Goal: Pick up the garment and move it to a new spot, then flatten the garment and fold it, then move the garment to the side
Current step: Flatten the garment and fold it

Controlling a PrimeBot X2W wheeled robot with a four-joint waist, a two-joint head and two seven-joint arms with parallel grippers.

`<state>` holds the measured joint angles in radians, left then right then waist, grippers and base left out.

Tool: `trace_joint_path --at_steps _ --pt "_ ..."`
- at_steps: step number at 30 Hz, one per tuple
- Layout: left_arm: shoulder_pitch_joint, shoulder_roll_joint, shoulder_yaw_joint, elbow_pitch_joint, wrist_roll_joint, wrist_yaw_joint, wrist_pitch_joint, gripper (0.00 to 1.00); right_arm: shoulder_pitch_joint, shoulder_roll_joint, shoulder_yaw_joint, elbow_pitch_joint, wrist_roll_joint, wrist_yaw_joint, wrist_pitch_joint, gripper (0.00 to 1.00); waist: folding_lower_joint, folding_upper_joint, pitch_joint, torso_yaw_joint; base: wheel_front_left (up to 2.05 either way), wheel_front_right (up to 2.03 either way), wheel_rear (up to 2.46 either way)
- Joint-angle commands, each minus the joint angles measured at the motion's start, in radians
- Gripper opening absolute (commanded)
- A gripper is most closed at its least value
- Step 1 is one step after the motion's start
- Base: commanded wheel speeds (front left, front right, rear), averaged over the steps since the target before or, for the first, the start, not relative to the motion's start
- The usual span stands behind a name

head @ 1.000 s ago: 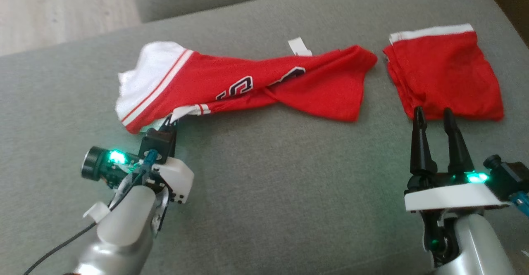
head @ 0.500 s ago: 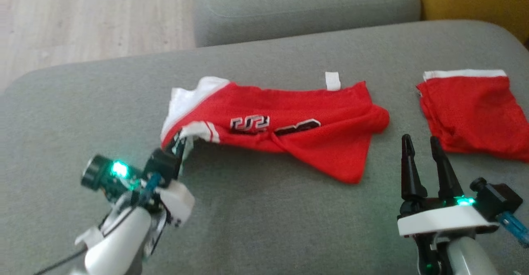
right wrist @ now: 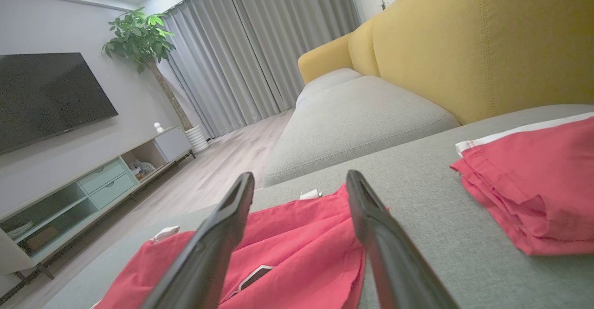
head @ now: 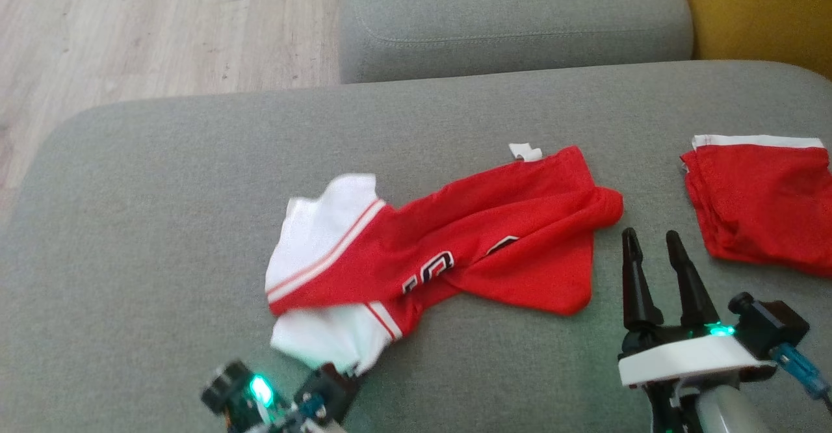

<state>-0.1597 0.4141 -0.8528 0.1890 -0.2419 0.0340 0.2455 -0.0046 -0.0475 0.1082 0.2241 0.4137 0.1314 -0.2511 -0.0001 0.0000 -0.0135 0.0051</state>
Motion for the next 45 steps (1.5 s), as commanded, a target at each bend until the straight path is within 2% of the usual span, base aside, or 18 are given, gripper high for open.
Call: trace_joint_path --at_steps 1,2,5,8,14,18,22,26,29,33,35,39,45 --pt "-0.048 0.008 0.038 -0.039 -0.004 0.001 -0.003 0.72 -0.034 -0.003 0.027 -0.028 0.003 -0.001 -0.011 1.0 0.0001 0.0 0.001 -0.004 0.0 0.0 0.0" --pt "-0.04 0.003 0.038 -0.046 -0.013 0.003 -0.001 1.0 -0.037 -0.003 0.029 -0.027 0.003 -0.001 -0.011 1.0 0.0001 0.0 0.003 -0.008 0.0 0.0 0.0" --pt "-0.042 -0.002 0.048 -0.065 -0.029 0.007 -0.004 1.0 -0.041 -0.003 0.023 -0.026 0.002 -0.001 -0.011 1.0 0.0001 0.0 0.008 -0.02 0.0 0.0 0.0" --pt "-0.068 -0.008 0.099 -0.091 -0.049 0.036 -0.044 1.0 -0.042 -0.003 0.017 -0.025 0.0 -0.001 -0.011 1.0 0.0001 0.0 0.014 -0.034 0.0 0.0 0.0" --pt "-0.13 -0.053 0.27 -0.13 -0.152 0.104 -0.188 1.0 -0.05 -0.003 0.013 -0.031 -0.005 -0.001 -0.011 1.0 0.0001 0.0 0.041 -0.061 0.0 0.0 0.0" --pt "-0.19 -0.064 0.378 -0.111 -0.181 0.153 -0.284 1.0 -0.064 -0.003 0.014 -0.039 -0.012 -0.001 -0.011 1.0 0.0001 0.0 0.071 -0.083 0.0 0.0 0.0" --pt "-0.236 -0.06 0.463 -0.075 -0.233 0.164 -0.325 1.0 -0.083 -0.003 0.011 -0.053 -0.015 -0.001 -0.011 1.0 0.0001 0.0 0.115 -0.112 0.0 0.0 0.0" --pt "-0.292 -0.024 0.468 -0.022 -0.261 0.113 -0.269 1.0 -0.097 -0.003 0.012 -0.06 -0.014 -0.001 -0.011 1.0 0.0001 0.0 0.171 -0.137 0.0 0.0 0.0" --pt "-0.352 0.017 0.433 0.045 -0.27 0.048 -0.16 1.0 -0.111 -0.003 0.016 -0.065 -0.01 -0.001 -0.011 1.0 0.0001 0.0 0.212 -0.155 0.0 0.0 0.0" --pt "-0.436 0.077 0.371 0.132 -0.287 -0.062 0.034 1.0 -0.135 -0.003 0.025 -0.071 0.002 -0.001 -0.011 1.0 0.0001 0.0 0.254 -0.179 0.0 0.0 0.0" --pt "-0.479 0.106 0.352 0.153 -0.291 -0.1 0.1 1.0 -0.145 -0.003 0.029 -0.071 0.01 -0.001 -0.011 1.0 0.0001 0.0 0.27 -0.19 0.0 0.0 0.0" --pt "-0.535 0.129 0.337 0.158 -0.335 -0.137 0.19 1.0 -0.156 -0.003 0.033 -0.07 0.026 -0.001 -0.011 1.0 0.0001 0.0 0.29 -0.201 0.0 0.0 0.0" --pt "-0.566 0.147 0.324 0.133 -0.413 -0.155 0.282 1.0 -0.16 -0.003 0.042 -0.065 0.037 -0.001 -0.011 1.0 0.0001 0.0 0.296 -0.209 0.0 0.0 0.0"
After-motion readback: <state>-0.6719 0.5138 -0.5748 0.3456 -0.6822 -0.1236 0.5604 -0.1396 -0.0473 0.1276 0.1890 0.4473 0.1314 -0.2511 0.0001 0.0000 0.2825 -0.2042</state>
